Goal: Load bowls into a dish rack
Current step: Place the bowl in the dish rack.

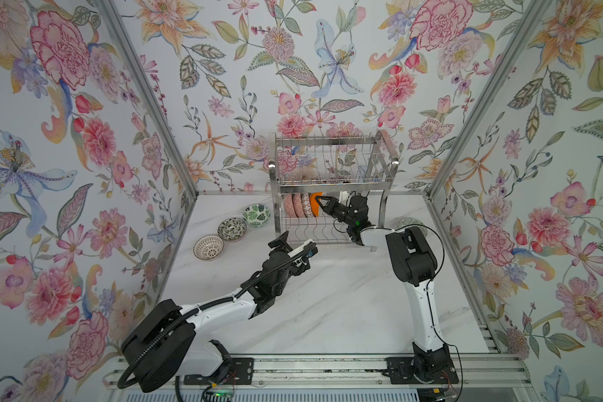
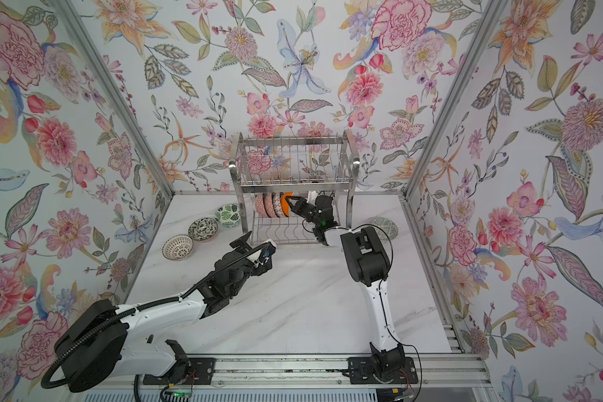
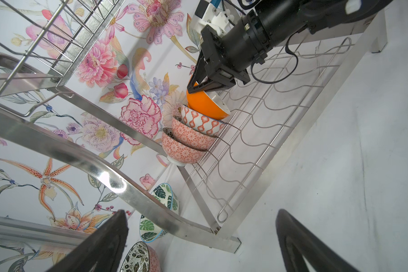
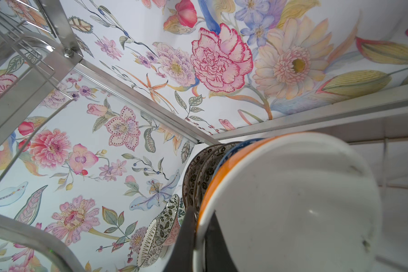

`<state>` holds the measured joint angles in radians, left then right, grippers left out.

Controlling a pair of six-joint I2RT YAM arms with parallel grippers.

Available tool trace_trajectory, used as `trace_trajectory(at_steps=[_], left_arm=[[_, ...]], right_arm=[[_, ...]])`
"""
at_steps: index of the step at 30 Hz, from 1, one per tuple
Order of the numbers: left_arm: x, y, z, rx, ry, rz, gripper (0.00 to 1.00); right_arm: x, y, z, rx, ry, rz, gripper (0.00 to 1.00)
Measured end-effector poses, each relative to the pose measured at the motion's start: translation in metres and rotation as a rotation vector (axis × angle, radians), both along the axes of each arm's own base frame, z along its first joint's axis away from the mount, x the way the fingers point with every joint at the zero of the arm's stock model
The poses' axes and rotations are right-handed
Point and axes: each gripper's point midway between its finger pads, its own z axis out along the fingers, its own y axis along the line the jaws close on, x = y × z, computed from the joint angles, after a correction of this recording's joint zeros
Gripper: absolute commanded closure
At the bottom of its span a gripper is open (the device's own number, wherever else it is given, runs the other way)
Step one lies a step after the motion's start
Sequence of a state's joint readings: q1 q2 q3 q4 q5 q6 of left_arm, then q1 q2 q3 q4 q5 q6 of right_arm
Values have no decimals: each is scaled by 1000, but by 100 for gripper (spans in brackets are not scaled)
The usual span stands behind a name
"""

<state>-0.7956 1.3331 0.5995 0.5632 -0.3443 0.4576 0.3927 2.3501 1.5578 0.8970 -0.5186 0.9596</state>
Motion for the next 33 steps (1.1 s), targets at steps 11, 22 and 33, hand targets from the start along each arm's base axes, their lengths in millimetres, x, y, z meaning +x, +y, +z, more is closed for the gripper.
trace_trajectory(at_steps=[11, 22, 33], left_arm=[[-1, 0, -3, 8, 3, -2, 1], [-1, 0, -3, 11, 2, -4, 1], [-1, 0, -3, 11, 2, -3, 1]], right_arm=[[7, 7, -4, 28, 4, 37, 100], [8, 8, -7, 34, 12, 56, 100], [11, 7, -14, 26, 31, 63, 100]])
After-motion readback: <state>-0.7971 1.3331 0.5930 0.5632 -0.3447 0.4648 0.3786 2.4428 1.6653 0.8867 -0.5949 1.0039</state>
